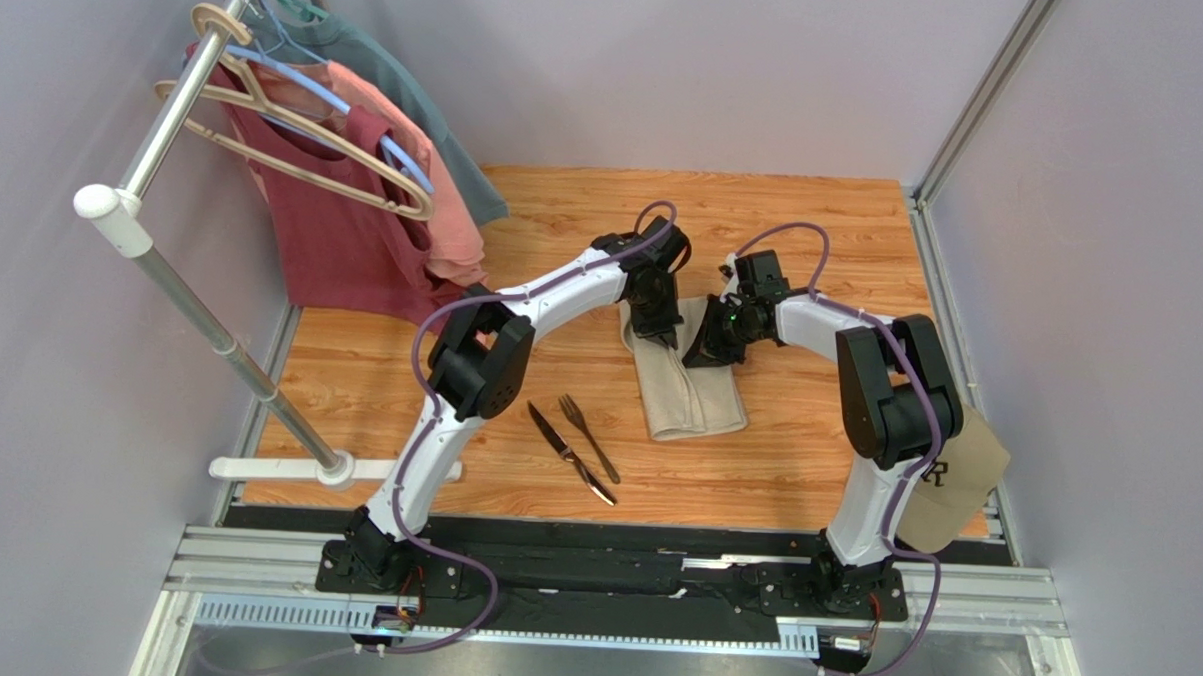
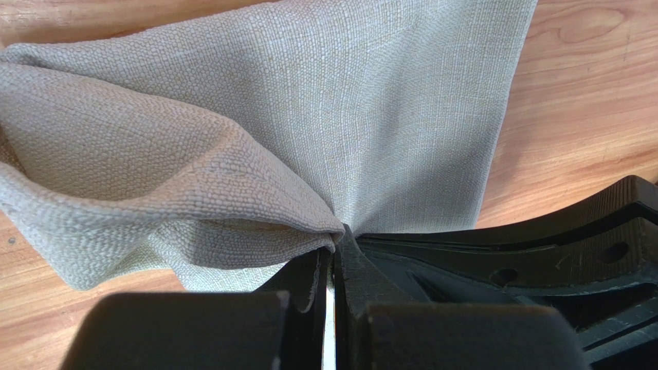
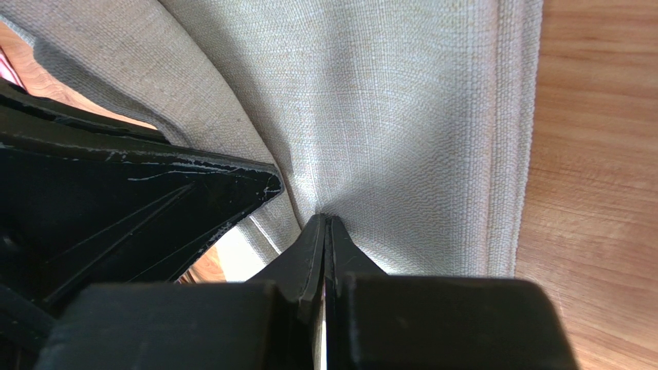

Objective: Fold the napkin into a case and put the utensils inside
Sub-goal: Fold the lower triangle-folded napkin at the center of the board, then smooth out the 2/3-rectangle-folded napkin at the center of the board.

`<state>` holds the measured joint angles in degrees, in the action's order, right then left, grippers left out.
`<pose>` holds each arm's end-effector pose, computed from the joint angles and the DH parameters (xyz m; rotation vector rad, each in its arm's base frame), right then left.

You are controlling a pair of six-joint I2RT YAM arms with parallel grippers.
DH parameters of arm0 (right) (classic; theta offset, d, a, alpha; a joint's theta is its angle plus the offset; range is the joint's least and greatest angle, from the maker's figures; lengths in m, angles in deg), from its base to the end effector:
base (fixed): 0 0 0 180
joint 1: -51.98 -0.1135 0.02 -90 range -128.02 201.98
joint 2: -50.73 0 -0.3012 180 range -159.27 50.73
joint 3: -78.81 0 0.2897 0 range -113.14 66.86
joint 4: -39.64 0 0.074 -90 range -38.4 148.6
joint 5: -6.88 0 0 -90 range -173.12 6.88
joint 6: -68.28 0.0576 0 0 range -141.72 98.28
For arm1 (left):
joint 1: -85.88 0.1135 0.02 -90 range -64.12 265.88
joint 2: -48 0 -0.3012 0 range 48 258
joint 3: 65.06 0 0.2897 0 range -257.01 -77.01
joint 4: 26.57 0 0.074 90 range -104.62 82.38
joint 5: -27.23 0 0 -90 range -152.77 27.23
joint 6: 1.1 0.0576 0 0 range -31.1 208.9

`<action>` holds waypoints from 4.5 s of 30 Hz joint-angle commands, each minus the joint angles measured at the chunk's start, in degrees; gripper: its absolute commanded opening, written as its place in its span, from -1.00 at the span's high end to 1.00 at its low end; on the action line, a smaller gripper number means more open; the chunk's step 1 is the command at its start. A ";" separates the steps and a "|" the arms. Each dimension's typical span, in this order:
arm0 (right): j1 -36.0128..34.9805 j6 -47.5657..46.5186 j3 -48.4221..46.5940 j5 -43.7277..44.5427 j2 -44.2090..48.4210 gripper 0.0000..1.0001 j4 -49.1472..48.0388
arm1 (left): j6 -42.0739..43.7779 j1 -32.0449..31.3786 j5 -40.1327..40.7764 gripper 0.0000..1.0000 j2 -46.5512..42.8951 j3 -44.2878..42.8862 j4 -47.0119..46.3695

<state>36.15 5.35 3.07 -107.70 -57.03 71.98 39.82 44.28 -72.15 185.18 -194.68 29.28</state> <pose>0.3900 0.1355 0.1328 0.1348 2.7748 0.7935 0.4325 -0.3965 0.1631 -0.1312 2.8573 -0.6456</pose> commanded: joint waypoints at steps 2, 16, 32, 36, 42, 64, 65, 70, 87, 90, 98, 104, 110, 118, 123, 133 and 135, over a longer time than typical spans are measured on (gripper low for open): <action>-0.25 -1.32 -0.63 2.25 0.61 1.00 0.35 | 1.27 -0.58 -0.90 1.00 0.80 -0.46 -0.31; -5.17 -4.66 5.96 -1.60 13.21 0.72 2.30 | 2.85 -0.49 -1.34 1.00 0.45 -0.72 -0.92; -5.26 -0.88 14.48 6.12 6.43 1.00 -5.70 | 13.30 0.29 -3.80 -0.64 -8.50 -2.83 0.83; -5.17 -0.44 14.57 4.80 5.99 1.00 -6.06 | 19.88 2.14 -0.02 -0.37 -15.01 1.63 2.07; -4.21 -0.79 13.69 3.49 7.30 1.00 -5.70 | 27.17 7.41 0.32 0.32 -15.99 5.17 0.84; -3.68 -1.49 12.73 1.55 6.96 1.00 -5.44 | 32.47 6.89 2.27 0.16 -3.69 -3.36 -0.83; -3.68 -1.41 12.73 1.46 7.04 1.00 -5.53 | 32.21 6.89 2.18 0.16 -3.24 -4.23 -0.75; -3.59 -1.41 12.55 1.38 7.31 1.00 -5.44 | 31.41 6.80 2.27 0.21 -1.31 -5.99 -0.31; -2.01 1.49 6.32 -0.21 10.21 0.63 -2.81 | 16.13 6.54 1.21 1.00 0.18 -3.71 -8.39; 0.18 2.63 2.45 1.72 10.03 0.53 -1.58 | 15.24 6.54 1.83 1.00 0.45 -3.27 -8.13; 3.00 4.31 -10.38 3.57 -0.68 0.65 -1.75 | 14.72 6.36 1.83 1.00 0.54 -4.41 -7.95; 2.92 3.69 -18.03 3.67 -9.73 1.00 -1.31 | 14.01 5.75 1.74 1.00 1.59 -5.55 -7.16; 2.92 3.61 -17.16 4.62 -12.91 1.00 -2.80 | 13.13 5.48 1.39 1.00 2.47 -6.35 -7.69; 3.00 2.99 -17.24 4.28 -13.52 1.00 -2.63 | 11.38 4.60 0.43 0.88 2.30 -4.68 -12.60; 2.92 2.73 -18.12 3.84 -13.44 1.00 -1.84 | 11.02 4.25 -0.89 0.61 1.07 -2.48 -16.30; 5.55 2.03 -21.20 5.24 -8.17 1.00 3.26 | 11.37 4.25 -3.18 0.44 -0.51 3.58 -22.54; 6.08 1.32 -21.73 5.33 -7.37 1.00 5.28 | 11.72 4.25 -3.09 0.34 -1.57 5.16 -23.50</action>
<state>40.52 8.48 -15.42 -104.07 -68.77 73.70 51.39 48.95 -73.99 187.43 -192.16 9.44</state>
